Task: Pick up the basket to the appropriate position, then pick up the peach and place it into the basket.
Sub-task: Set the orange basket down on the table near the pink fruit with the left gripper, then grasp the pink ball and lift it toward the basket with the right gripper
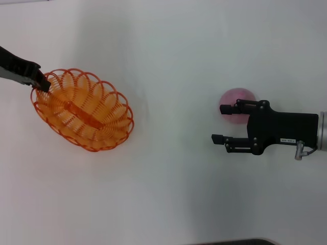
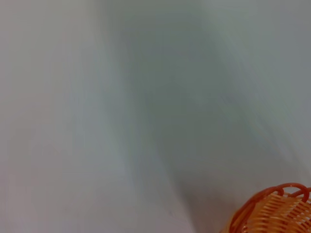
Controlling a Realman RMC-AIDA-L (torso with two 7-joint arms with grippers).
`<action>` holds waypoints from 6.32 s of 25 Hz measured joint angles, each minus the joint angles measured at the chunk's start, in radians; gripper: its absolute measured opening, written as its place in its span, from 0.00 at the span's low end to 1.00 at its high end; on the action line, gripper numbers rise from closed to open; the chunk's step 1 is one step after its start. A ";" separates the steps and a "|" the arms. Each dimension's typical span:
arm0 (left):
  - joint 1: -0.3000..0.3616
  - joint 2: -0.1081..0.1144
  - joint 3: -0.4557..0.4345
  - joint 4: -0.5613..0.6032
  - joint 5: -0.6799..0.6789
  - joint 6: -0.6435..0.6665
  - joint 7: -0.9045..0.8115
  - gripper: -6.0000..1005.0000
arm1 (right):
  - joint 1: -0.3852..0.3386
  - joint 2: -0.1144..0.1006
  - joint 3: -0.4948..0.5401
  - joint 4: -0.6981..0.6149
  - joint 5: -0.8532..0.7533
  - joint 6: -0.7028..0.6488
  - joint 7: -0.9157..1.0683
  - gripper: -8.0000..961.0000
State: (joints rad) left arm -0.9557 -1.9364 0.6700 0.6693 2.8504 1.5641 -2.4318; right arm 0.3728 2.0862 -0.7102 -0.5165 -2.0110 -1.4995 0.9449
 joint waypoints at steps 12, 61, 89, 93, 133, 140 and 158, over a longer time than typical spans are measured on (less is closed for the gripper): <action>0.040 0.011 -0.162 -0.001 -0.008 0.105 -0.028 0.09 | 0.000 0.000 0.000 0.010 0.000 0.002 0.000 0.81; 0.399 -0.229 -0.244 0.227 -0.295 0.015 -0.053 0.11 | -0.007 0.000 0.018 0.012 0.008 0.013 0.034 0.81; 0.405 -0.226 -0.200 0.237 -0.295 -0.011 -0.089 0.26 | -0.007 0.000 0.018 0.012 0.008 0.013 0.037 0.81; 0.405 -0.224 -0.199 0.256 -0.298 0.000 -0.082 0.32 | -0.008 0.000 0.018 0.012 0.008 0.013 0.037 0.81; 0.526 -0.179 -0.195 0.227 -0.609 0.199 0.904 0.82 | 0.000 0.000 0.020 0.012 0.008 0.013 0.037 0.81; 0.584 -0.198 -0.196 0.243 -0.603 0.181 1.053 0.82 | -0.003 0.000 0.020 0.012 0.008 0.012 0.037 0.81; 0.743 -0.233 -0.247 0.177 -0.616 0.170 1.314 0.82 | -0.008 0.000 0.020 0.009 0.008 0.002 0.032 0.81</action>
State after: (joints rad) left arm -0.2131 -2.1697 0.4229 0.8459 2.2348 1.7345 -1.1177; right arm 0.3651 2.0862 -0.6903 -0.5076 -2.0034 -1.4970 0.9769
